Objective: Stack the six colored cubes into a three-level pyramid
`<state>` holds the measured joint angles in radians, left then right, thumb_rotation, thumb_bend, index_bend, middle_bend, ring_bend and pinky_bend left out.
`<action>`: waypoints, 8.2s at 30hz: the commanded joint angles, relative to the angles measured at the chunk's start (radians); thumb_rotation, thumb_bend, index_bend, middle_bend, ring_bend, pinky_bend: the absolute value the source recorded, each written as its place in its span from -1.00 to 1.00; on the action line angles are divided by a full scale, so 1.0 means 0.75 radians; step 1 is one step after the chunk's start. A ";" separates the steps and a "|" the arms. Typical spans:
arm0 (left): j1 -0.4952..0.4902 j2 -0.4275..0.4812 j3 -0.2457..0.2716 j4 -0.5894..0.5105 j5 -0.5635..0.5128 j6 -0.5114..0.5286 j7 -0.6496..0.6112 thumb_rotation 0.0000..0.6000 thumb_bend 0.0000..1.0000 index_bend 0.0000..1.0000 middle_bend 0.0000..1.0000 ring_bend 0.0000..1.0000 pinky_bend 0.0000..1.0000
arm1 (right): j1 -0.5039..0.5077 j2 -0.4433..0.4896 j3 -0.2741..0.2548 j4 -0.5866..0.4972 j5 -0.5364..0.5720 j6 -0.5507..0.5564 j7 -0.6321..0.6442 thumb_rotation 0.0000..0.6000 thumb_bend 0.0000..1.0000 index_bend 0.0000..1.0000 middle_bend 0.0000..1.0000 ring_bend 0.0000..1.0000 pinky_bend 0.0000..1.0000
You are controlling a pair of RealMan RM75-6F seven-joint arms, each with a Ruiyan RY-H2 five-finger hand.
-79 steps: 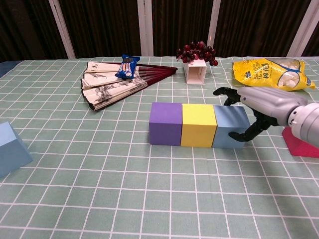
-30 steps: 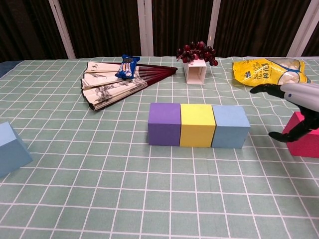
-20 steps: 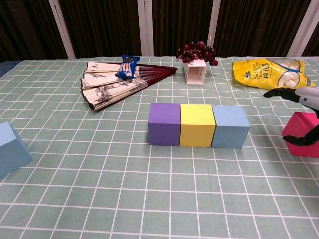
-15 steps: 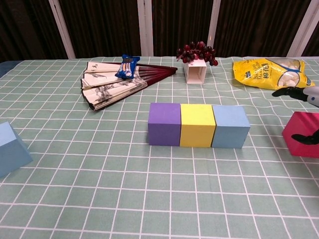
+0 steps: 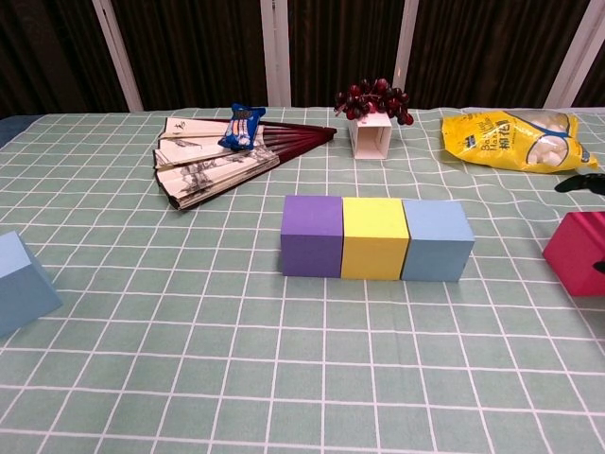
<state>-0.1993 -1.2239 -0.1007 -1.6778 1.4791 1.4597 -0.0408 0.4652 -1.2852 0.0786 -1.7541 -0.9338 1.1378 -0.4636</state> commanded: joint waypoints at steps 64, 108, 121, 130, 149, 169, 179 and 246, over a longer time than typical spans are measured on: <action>-0.017 0.008 -0.021 -0.013 -0.059 -0.055 -0.032 1.00 -0.81 -1.00 -0.99 -0.99 -0.90 | 0.305 0.060 0.299 -0.554 0.552 0.351 -0.562 1.00 -0.24 -1.00 -0.30 -0.58 -1.00; -0.044 0.115 -0.053 -0.119 -0.061 -0.063 -0.028 1.00 -0.81 -1.00 -0.99 -0.99 -0.93 | 0.671 -0.443 0.593 -0.522 1.039 0.899 -0.880 1.00 -0.24 -1.00 -0.28 -0.58 -1.00; -0.041 0.102 -0.058 -0.097 -0.063 -0.047 -0.064 1.00 -0.81 -1.00 -0.99 -0.99 -0.93 | 0.712 -0.505 0.613 -0.486 1.062 0.939 -0.868 1.00 -0.24 -1.00 -0.28 -0.58 -1.00; -0.040 0.100 -0.058 -0.090 -0.065 -0.048 -0.082 1.00 -0.81 -1.00 -0.99 -0.99 -0.93 | 0.737 -0.556 0.610 -0.452 1.057 0.962 -0.867 1.00 -0.24 -1.00 -0.28 -0.58 -1.00; -0.042 0.105 -0.051 -0.083 -0.063 -0.061 -0.126 1.00 -0.81 -1.00 -0.99 -0.99 -0.93 | 0.756 -0.631 0.580 -0.371 1.011 0.961 -0.884 1.00 -0.24 -1.00 -0.28 -0.58 -1.00; -0.043 0.108 -0.050 -0.080 -0.066 -0.066 -0.143 1.00 -0.81 -1.00 -0.99 -0.99 -0.93 | 0.746 -0.671 0.589 -0.333 1.002 0.961 -0.910 1.00 -0.24 -1.00 -0.28 -0.58 -1.00; -0.043 0.113 -0.049 -0.085 -0.066 -0.068 -0.152 1.00 -0.79 -1.00 -0.99 -0.99 -0.93 | 0.744 -0.684 0.593 -0.331 0.987 0.978 -0.921 1.00 -0.24 -1.00 -0.28 -0.58 -1.00; -0.045 0.113 -0.048 -0.071 -0.065 -0.068 -0.160 1.00 -0.79 -1.00 -0.99 -0.99 -0.93 | 0.714 -0.733 0.626 -0.279 0.961 0.954 -0.953 1.00 -0.24 -1.00 -0.28 -0.58 -1.00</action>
<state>-0.2332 -1.1394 -0.1368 -1.7313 1.4300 1.4084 -0.1607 1.0006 -1.8350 0.5482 -1.9634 -0.2133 1.8534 -1.1782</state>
